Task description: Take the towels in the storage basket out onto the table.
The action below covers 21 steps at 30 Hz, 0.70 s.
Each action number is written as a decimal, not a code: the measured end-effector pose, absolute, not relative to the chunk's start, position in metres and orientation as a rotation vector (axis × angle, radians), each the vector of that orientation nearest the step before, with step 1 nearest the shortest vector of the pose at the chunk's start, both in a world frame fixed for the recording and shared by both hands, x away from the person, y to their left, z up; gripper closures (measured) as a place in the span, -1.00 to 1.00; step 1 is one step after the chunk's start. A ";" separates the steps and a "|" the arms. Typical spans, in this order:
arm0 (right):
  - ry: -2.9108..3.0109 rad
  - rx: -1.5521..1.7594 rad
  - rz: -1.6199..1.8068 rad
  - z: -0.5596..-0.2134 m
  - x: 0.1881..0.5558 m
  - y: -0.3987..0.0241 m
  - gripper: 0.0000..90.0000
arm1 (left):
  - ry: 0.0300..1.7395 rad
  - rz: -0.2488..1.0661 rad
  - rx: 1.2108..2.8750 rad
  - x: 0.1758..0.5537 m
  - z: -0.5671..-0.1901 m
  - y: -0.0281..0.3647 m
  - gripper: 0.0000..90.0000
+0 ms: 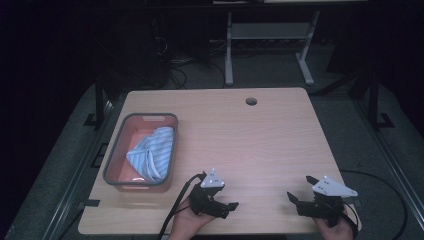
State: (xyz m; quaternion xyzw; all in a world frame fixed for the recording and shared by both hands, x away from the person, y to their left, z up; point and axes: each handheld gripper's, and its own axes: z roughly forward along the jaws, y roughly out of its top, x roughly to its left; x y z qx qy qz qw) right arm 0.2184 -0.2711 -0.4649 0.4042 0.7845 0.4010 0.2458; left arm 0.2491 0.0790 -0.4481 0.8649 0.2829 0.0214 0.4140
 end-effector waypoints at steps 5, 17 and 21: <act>2.148 1.092 1.093 -0.465 0.219 -0.269 -0.68 | 0.706 0.044 2.186 0.252 -0.445 0.080 -0.49; 2.132 1.099 1.093 -0.462 0.218 -0.270 -0.68 | 0.710 0.036 2.190 0.271 -0.412 0.079 -0.59; 2.131 1.095 1.090 -0.461 0.218 -0.271 -0.68 | 0.703 0.021 2.195 0.282 -0.399 0.078 -0.59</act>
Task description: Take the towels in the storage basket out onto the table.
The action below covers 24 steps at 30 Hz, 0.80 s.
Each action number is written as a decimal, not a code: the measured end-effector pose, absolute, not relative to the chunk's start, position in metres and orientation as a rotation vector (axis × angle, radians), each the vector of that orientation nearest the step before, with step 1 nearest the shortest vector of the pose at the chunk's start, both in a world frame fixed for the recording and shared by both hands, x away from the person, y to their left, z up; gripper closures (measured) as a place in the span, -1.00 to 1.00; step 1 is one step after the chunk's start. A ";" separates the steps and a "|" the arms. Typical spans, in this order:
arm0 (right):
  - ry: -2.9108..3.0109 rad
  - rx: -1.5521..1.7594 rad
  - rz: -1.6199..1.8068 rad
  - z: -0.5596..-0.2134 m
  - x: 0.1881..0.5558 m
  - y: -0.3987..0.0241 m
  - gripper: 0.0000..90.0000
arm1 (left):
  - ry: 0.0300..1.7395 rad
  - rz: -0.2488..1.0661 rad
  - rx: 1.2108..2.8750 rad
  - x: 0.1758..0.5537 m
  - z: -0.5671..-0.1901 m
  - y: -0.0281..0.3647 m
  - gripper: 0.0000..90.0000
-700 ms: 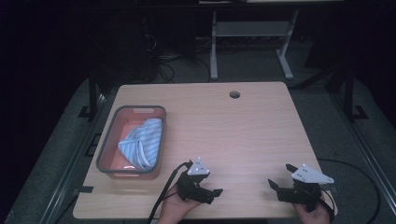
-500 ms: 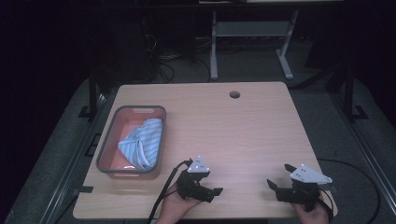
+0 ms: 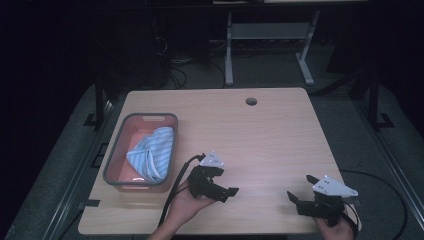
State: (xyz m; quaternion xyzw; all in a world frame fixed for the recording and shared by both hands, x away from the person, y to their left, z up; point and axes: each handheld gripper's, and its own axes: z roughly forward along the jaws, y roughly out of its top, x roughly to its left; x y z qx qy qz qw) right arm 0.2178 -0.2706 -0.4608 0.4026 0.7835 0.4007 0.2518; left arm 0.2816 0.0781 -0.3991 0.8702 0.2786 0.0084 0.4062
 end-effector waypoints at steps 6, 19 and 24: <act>2.132 1.103 1.091 -0.461 0.218 -0.270 -0.68 | 0.713 0.004 2.198 0.297 -0.384 0.075 -0.59; 2.138 1.097 1.093 -0.461 0.219 -0.270 -0.68 | 0.771 0.012 2.188 0.333 -0.350 0.085 -0.59; 2.130 1.102 1.100 -0.460 0.218 -0.271 -0.68 | 0.798 0.024 2.191 0.340 -0.343 0.090 -0.59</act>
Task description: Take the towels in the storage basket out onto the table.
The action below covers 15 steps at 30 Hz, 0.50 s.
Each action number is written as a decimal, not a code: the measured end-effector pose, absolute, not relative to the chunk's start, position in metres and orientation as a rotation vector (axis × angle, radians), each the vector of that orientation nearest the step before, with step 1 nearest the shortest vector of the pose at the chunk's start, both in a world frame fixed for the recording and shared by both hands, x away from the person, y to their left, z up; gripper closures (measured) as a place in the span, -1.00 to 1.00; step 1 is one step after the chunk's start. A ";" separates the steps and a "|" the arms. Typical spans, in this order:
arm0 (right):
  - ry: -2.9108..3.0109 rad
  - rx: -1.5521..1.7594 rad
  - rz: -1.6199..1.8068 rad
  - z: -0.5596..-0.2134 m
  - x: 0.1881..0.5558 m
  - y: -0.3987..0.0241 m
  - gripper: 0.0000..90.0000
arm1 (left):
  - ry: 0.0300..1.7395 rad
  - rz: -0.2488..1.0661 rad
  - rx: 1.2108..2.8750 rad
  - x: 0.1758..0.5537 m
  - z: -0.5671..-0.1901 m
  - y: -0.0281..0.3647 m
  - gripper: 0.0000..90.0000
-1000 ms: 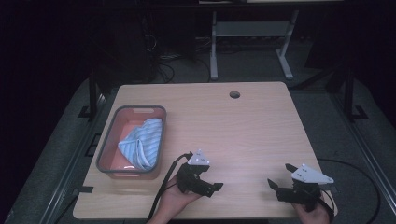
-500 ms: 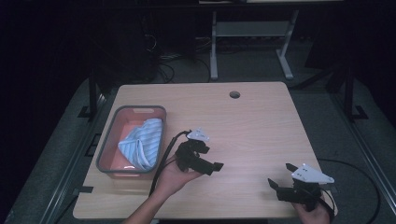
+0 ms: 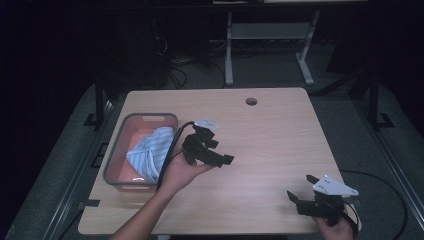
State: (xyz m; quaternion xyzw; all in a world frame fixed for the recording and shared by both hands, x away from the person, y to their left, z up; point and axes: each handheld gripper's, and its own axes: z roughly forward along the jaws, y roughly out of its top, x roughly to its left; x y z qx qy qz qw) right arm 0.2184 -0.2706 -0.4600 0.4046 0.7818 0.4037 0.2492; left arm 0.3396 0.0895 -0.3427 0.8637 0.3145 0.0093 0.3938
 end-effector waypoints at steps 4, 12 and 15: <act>2.133 1.101 1.099 -0.460 0.218 -0.270 -0.68 | 0.814 0.032 2.180 0.345 -0.335 0.096 -0.58; 2.128 1.101 1.100 -0.459 0.218 -0.272 -0.68 | 0.863 0.049 2.155 0.355 -0.321 0.119 -0.56; 2.127 1.092 1.101 -0.459 0.218 -0.271 -0.68 | 0.903 0.064 2.137 0.359 -0.318 0.129 -0.56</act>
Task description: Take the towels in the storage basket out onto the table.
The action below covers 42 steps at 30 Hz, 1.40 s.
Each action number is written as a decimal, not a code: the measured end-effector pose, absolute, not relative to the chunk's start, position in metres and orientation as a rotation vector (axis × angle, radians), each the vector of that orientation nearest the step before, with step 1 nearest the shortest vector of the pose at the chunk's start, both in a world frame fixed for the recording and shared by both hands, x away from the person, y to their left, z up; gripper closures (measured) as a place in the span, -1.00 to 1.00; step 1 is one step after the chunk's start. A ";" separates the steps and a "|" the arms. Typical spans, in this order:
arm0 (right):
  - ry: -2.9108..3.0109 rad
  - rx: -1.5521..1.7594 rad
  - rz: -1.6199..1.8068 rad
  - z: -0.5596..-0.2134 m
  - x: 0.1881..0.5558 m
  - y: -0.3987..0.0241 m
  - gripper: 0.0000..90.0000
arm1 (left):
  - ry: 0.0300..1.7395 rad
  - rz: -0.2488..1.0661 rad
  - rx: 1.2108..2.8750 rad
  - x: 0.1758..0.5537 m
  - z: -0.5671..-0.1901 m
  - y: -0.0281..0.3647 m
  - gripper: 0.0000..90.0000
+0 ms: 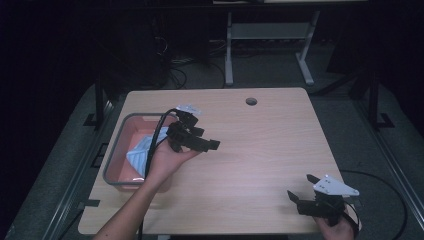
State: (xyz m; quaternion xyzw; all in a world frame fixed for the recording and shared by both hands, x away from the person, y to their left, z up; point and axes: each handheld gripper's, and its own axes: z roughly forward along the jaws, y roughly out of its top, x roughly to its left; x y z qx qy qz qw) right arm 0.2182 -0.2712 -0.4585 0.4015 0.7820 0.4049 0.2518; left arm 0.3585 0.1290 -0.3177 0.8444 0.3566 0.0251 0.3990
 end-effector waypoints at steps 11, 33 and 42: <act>2.130 1.096 1.100 -0.458 0.218 -0.270 -0.68 | 1.041 0.111 2.091 0.367 -0.316 0.172 -0.54; 2.141 1.102 1.099 -0.459 0.218 -0.268 -0.68 | 1.353 0.199 2.002 0.368 -0.345 0.254 -0.53; 2.140 1.085 1.097 -0.459 0.219 -0.268 -0.68 | 1.457 0.228 2.029 0.366 -0.363 0.263 -0.48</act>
